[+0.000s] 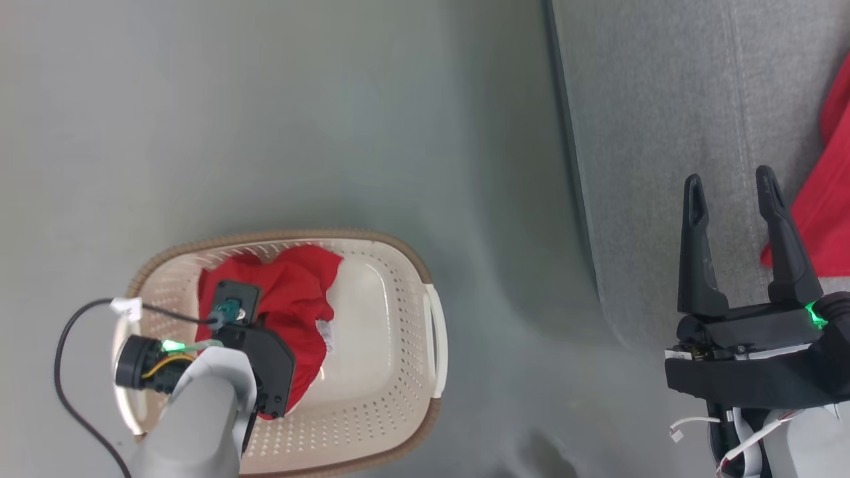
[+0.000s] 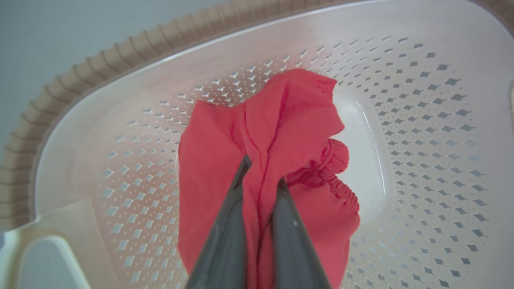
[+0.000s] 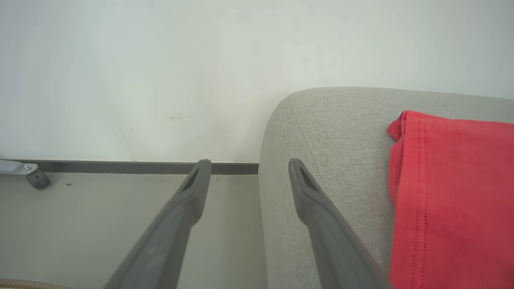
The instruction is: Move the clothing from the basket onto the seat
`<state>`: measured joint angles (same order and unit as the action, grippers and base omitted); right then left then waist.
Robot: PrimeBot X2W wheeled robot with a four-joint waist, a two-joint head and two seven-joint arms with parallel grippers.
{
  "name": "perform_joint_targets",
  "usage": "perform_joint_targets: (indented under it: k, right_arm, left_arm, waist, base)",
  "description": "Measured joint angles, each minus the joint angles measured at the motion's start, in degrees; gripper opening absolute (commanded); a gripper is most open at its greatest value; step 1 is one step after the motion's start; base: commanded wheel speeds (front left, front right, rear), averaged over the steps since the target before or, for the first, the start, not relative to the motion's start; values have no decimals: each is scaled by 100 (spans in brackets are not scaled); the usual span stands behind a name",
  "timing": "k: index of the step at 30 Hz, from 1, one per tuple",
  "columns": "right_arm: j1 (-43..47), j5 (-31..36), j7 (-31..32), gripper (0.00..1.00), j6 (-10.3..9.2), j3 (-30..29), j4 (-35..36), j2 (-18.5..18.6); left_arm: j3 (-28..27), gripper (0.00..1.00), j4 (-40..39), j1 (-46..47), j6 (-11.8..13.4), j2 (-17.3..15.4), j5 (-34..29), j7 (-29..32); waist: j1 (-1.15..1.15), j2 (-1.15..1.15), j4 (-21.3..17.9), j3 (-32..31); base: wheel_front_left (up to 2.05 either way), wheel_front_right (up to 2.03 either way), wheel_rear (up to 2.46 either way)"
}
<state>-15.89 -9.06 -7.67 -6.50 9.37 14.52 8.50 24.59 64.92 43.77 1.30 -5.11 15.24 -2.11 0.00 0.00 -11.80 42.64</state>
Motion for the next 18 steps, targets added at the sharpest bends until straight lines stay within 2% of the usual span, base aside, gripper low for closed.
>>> perform_joint_targets:
  k: [10, 18]
  right_arm:
    - [91, -162, -7, 100, 70, -105, -404, 108]
    - [372, -266, 1, 100, 148, -166, -680, 168]
  left_arm:
    - [-385, 0, -37, -410, -134, 192, 568, -716]
    - [-542, 0, -205, -722, -240, 216, 714, -1085]
  waist:
    - [0, 0, 305, -739]
    - [-1, -1, 594, -1383]
  base:
    - [0, 0, 0]
    - [0, 0, 0]
